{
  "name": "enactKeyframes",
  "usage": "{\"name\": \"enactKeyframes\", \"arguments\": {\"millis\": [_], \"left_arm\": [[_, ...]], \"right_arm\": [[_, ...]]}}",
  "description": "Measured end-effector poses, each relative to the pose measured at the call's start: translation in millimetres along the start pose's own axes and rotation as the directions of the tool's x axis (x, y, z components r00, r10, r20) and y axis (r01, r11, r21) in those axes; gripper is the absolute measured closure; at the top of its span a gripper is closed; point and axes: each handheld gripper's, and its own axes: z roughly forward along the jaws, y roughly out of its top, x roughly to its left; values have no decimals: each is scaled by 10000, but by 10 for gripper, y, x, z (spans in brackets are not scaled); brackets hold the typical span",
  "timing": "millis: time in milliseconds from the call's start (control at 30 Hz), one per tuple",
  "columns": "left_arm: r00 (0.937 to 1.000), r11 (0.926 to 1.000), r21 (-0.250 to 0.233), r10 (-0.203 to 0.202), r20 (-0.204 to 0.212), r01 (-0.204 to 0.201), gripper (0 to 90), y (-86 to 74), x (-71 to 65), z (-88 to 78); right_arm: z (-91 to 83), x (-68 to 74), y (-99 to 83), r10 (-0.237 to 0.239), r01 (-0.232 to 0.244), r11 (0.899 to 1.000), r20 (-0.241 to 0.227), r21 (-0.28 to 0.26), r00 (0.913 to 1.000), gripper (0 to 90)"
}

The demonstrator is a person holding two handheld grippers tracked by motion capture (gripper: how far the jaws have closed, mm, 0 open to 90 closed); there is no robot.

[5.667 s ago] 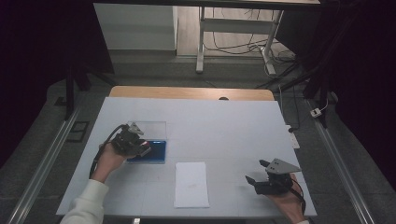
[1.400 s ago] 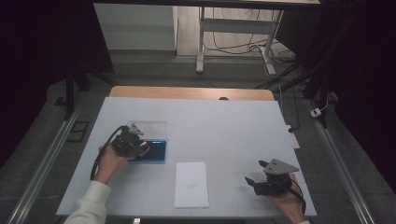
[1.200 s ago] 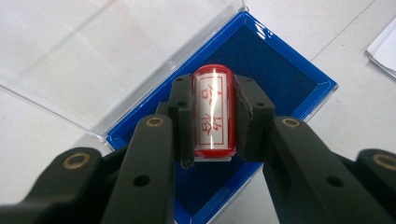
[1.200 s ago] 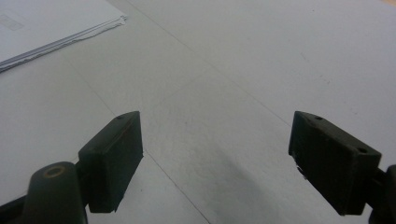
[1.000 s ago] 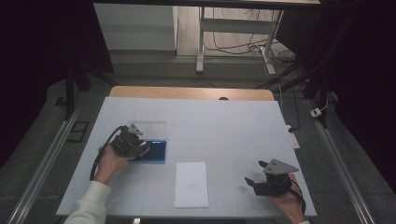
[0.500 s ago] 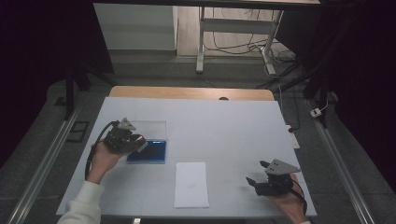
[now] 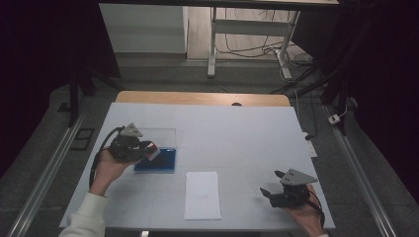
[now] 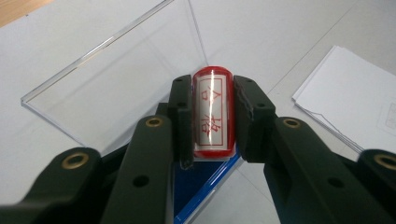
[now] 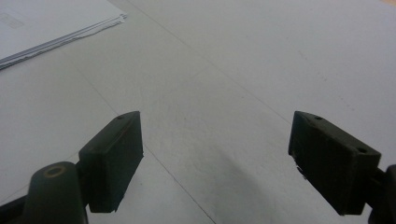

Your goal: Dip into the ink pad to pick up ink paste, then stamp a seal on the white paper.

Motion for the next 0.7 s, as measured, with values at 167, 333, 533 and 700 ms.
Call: {"name": "enactKeyframes", "arguments": {"millis": [167,333,533,700], "left_arm": [[9998,10000,-87,-3,207,5,702,6,-11,-15],[9990,9996,-255,108,428,-97,702,30,-63,-36],[9969,9979,-535,408,674,-372,702,98,-170,-87],[9933,9954,-660,749,876,-692,702,149,-281,-105]], "right_arm": [[-3,-1,0,-3,3,10000,13,1,10000,173],[-10,0,-2,-22,22,10000,44,17,10000,173],[-20,2,5,-44,44,10000,52,-44,10000,173],[-18,6,4,-72,72,9999,26,-79,10000,173]]}}
